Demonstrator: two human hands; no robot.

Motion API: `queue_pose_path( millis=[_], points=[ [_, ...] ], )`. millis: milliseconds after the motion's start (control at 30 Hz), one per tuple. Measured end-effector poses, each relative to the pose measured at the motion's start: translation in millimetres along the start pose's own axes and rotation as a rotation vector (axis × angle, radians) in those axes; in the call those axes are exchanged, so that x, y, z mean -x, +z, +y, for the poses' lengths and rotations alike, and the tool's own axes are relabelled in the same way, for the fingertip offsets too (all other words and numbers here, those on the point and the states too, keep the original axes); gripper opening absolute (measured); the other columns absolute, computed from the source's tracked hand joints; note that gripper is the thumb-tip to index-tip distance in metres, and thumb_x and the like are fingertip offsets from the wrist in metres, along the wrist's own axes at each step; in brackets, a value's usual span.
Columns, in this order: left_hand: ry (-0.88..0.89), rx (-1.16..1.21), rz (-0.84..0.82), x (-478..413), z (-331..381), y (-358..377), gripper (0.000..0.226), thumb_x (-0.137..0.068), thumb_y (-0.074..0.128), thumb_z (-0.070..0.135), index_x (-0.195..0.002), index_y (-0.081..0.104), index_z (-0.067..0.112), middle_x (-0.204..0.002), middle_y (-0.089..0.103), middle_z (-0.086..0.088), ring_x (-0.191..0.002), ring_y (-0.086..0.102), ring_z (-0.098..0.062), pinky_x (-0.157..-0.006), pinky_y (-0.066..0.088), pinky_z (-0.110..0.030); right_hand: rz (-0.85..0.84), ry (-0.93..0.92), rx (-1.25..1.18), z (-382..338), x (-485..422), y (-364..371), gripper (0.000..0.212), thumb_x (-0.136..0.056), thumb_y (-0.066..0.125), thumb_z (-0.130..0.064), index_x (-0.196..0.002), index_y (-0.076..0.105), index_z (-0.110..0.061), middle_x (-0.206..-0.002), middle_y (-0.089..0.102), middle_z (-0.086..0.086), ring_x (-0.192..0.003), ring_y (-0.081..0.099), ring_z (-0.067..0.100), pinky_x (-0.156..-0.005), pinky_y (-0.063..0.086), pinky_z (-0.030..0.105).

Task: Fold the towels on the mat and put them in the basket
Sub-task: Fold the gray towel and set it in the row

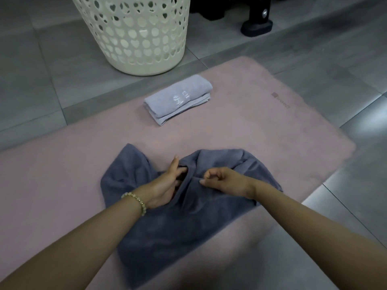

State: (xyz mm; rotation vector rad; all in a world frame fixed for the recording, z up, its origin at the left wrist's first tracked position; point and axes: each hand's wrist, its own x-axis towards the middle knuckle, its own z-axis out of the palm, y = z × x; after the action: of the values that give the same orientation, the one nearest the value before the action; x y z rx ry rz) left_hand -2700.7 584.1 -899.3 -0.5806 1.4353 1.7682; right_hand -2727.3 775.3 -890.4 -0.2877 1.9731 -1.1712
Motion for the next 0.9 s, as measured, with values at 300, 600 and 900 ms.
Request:
queue_pose_path(
  millis=[300,600,900],
  points=[
    [-0.033,0.105,0.22,25.5,-43.3,27.3,0.066,-0.098,0.027,0.052,-0.129,0.05,-0.001,-0.125,0.058,-0.016,-0.098,0.057,-0.022,-0.08,0.05,-0.027,0.173,-0.006,0.029,29.6,27.4,41.9,0.018,-0.09,0.063,-0.021,-0.082,0.063,-0.004,-0.046,0.048,-0.014,-0.044,0.04,0.0,-0.056,0.038,0.015],
    [0.045,0.034,0.447,-33.0,-1.4,10.2,0.069,-0.084,0.062,0.049,-0.129,0.05,-0.002,-0.123,0.061,-0.014,-0.108,0.06,-0.028,-0.089,0.051,-0.032,0.174,-0.038,-0.252,29.4,37.2,33.3,0.013,-0.087,0.066,-0.017,-0.083,0.068,-0.005,-0.066,0.064,-0.008,-0.068,0.059,0.001,-0.071,0.049,0.013],
    [0.605,-0.053,0.344,9.5,53.3,24.9,0.023,-0.097,0.049,0.027,-0.078,0.061,0.021,-0.066,0.062,0.011,-0.062,0.055,0.001,-0.057,0.046,-0.011,0.083,-0.182,-0.25,-26.7,54.4,2.4,0.009,-0.089,0.063,-0.011,-0.093,0.068,-0.004,-0.064,0.066,-0.016,-0.063,0.059,-0.006,-0.064,0.044,0.008]
  ],
)
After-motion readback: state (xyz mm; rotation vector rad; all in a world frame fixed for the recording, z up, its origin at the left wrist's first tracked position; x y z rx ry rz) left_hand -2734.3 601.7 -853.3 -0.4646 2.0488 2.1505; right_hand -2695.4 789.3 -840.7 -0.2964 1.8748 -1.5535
